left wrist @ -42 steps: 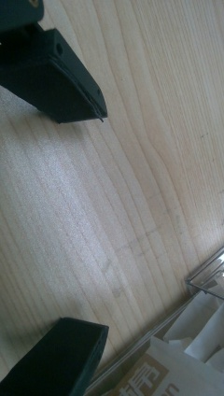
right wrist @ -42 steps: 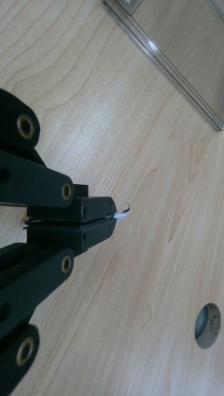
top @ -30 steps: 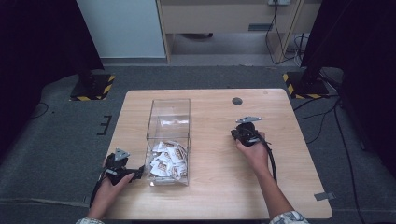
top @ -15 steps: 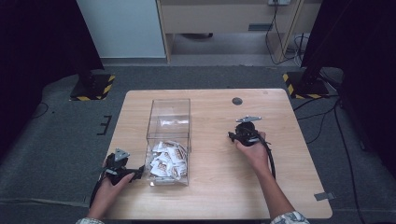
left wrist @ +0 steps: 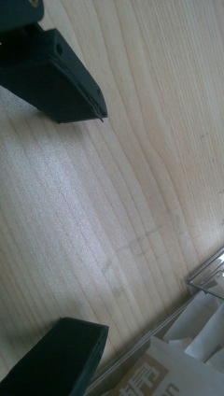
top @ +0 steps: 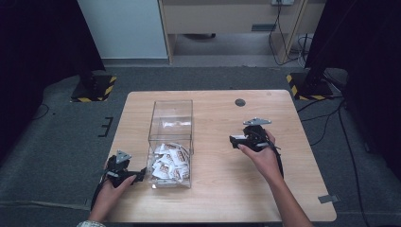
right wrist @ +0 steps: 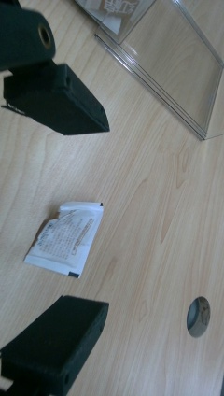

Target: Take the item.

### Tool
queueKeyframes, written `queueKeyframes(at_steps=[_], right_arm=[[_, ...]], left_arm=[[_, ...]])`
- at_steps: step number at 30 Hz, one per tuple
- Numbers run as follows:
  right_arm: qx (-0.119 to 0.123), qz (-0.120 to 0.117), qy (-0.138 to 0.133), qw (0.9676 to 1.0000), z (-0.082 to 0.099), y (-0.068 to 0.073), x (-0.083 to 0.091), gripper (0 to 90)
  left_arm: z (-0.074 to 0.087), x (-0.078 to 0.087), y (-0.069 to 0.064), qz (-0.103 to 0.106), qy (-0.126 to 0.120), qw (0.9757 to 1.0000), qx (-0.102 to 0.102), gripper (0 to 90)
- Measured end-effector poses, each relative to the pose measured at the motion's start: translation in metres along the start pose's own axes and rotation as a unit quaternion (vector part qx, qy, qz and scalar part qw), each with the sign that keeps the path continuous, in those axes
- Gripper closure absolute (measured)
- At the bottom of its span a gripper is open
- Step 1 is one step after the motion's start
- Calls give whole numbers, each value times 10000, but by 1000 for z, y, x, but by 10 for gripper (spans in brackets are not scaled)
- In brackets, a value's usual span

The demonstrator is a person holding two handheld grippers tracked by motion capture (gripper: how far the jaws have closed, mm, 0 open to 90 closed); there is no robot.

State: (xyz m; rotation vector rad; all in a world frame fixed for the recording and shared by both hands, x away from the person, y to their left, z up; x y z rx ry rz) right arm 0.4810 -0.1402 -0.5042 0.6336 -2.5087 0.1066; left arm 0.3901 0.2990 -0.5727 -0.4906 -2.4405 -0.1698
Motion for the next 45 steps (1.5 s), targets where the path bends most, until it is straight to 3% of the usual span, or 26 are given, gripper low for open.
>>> queueKeyframes(at_steps=[5,8,19,23,29,38,42,45], right_arm=[[17,-15,-70,10000,11,0,16,69],[179,-51,-23,9998,22,-1,25,64],[105,-98,162,9998,67,-4,43,70],[189,-113,229,9995,76,-3,45,68],[100,-118,228,9996,82,-2,48,66],[64,-115,494,9987,100,2,37,51],[268,-18,479,9985,103,4,35,35],[293,26,458,9985,104,6,34,21]], left_arm=[[0,0,0,-4,2,10000,1,0],[0,0,0,-4,0,10000,2,0],[0,0,0,-5,1,10000,4,0],[0,0,0,-5,1,10000,3,0],[0,0,0,-7,0,10000,5,0],[0,0,-1,1,6,10000,-7,0],[0,0,-1,0,5,10000,-4,0],[0,0,-1,0,5,10000,-6,0]])
Point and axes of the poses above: each handheld gripper's, and its own axes: x roughly backward along the jaws, z roughly out of its underside, y roughly to its left, the point moved 5 cm from there along -x, roughly forward along the jaws, and after that the axes turned 8 degrees about -y, right-handed, at the moved point
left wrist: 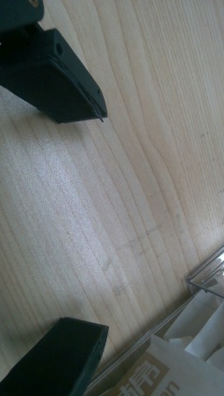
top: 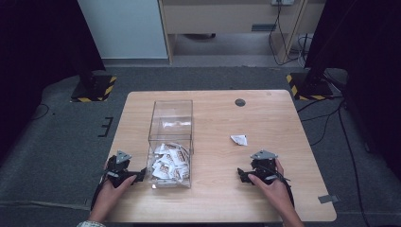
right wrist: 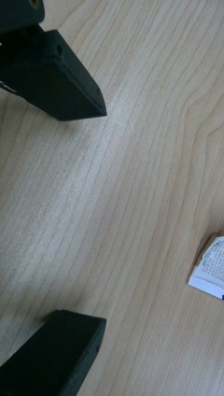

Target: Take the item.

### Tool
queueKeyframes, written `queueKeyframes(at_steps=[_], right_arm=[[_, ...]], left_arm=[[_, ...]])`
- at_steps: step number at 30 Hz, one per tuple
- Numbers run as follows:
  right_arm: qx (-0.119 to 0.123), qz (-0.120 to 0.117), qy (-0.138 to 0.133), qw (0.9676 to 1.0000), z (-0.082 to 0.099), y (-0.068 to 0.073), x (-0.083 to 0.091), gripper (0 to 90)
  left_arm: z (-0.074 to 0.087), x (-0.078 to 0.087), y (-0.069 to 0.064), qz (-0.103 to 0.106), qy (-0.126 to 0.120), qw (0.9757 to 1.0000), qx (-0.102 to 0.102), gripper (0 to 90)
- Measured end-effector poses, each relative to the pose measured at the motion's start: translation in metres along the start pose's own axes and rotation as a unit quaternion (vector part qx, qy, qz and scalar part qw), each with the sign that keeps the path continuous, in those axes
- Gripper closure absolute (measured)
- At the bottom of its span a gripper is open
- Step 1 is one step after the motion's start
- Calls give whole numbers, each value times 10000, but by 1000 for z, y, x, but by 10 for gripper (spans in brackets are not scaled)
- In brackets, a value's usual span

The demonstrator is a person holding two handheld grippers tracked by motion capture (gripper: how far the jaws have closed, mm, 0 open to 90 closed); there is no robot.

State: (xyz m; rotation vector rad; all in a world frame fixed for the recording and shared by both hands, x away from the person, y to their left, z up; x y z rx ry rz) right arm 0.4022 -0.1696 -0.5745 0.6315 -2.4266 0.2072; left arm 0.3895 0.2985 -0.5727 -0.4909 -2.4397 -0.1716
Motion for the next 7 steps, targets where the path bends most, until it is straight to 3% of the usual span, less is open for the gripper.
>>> queueKeyframes(at_steps=[7], right_arm=[[16,-34,11,10000,0,-1,1,22]], left_arm=[[0,0,0,6,1,10000,-5,0]])
Point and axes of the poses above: each handheld gripper's, and its own axes: x roughly backward along the jaws, z roughly out of its underside, y roughly to its left, the point moved 5 cm from there along -x, roughly forward along the jaws, and after that the axes turned 8 degrees about -y, right-handed, at the moved point
